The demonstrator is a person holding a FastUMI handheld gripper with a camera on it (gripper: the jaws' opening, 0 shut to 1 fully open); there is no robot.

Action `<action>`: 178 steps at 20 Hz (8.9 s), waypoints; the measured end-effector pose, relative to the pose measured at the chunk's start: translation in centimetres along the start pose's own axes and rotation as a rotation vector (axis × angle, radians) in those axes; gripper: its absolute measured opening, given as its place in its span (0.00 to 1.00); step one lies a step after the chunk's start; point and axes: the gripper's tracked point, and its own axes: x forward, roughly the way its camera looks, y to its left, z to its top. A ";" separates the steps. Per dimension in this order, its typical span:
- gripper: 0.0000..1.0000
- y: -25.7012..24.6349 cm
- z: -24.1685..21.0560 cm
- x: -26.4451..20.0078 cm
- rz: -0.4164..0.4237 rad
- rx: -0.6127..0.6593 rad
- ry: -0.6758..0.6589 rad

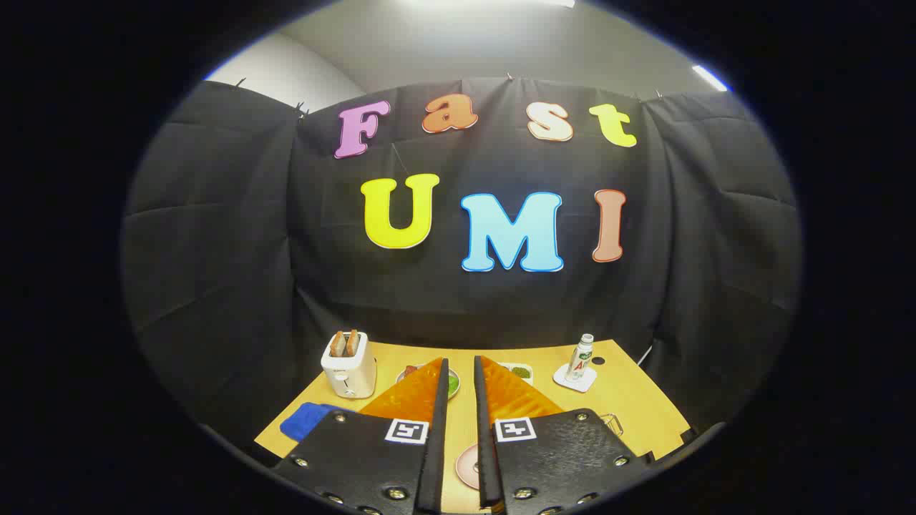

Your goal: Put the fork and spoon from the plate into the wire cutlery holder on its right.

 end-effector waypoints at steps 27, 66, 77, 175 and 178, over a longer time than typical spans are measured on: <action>0.20 -8.4 -24.1 1.5 -0.203 0.012 0.823; 0.08 -11.2 -37.6 0.7 -0.219 -0.054 1.288; 0.08 -13.9 -30.9 2.9 -0.295 -0.090 1.163; 0.04 -5.1 -39.9 3.4 -0.064 -0.078 1.276; 0.04 -5.3 -38.3 3.9 -0.080 -0.098 1.254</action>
